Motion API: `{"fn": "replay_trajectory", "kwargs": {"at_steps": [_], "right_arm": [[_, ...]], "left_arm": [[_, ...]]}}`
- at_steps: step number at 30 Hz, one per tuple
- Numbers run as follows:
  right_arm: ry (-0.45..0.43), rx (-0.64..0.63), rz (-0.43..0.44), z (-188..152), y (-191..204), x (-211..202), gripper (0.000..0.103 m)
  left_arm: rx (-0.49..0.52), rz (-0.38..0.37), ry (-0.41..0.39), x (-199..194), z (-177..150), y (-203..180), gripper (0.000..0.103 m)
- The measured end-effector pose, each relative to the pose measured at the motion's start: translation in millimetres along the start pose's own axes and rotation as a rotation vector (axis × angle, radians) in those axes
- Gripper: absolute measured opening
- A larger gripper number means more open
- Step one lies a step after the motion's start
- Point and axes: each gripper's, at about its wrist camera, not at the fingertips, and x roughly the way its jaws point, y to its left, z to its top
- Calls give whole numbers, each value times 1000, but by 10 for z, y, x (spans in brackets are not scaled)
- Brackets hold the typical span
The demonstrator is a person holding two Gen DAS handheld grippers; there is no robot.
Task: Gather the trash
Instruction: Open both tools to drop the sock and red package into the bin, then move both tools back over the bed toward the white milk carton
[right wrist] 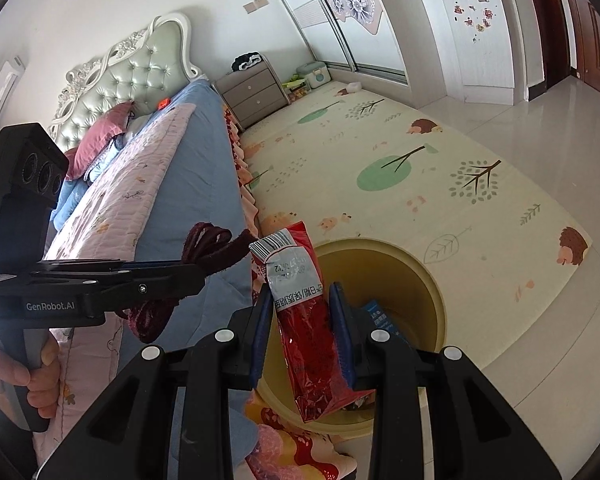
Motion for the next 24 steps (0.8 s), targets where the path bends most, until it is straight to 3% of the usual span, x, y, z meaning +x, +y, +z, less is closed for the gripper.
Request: {"fn": "replay_trajectory", "kwargs": {"at_steps": [6, 7, 8, 9, 10, 12, 21, 24], "right_arm": [[5, -9, -1, 66, -16, 35, 31], [5, -7, -3, 81, -22, 44, 32], [5, -1, -4, 81, -34, 53, 43], [16, 3, -9, 82, -48, 72, 52], [16, -2, -29, 83, -53, 79, 52], [17, -16, -62, 63, -53, 81, 52], [10, -2, -52, 0, -78, -51, 52], [5, -19, -52, -1, 14, -125, 52]], "left_arm": [[-25, -22, 2, -3, 2, 75, 33], [-29, -24, 0, -9, 0, 83, 44], [-38, -25, -5, -19, 3, 95, 53], [-49, -19, -14, -28, 4, 101, 72], [-59, -14, -28, -46, 5, 108, 79], [-65, -25, -35, -51, -4, 116, 79], [-44, -1, -50, -102, -6, 48, 79], [-26, 41, -88, -205, -38, 7, 79]]}}
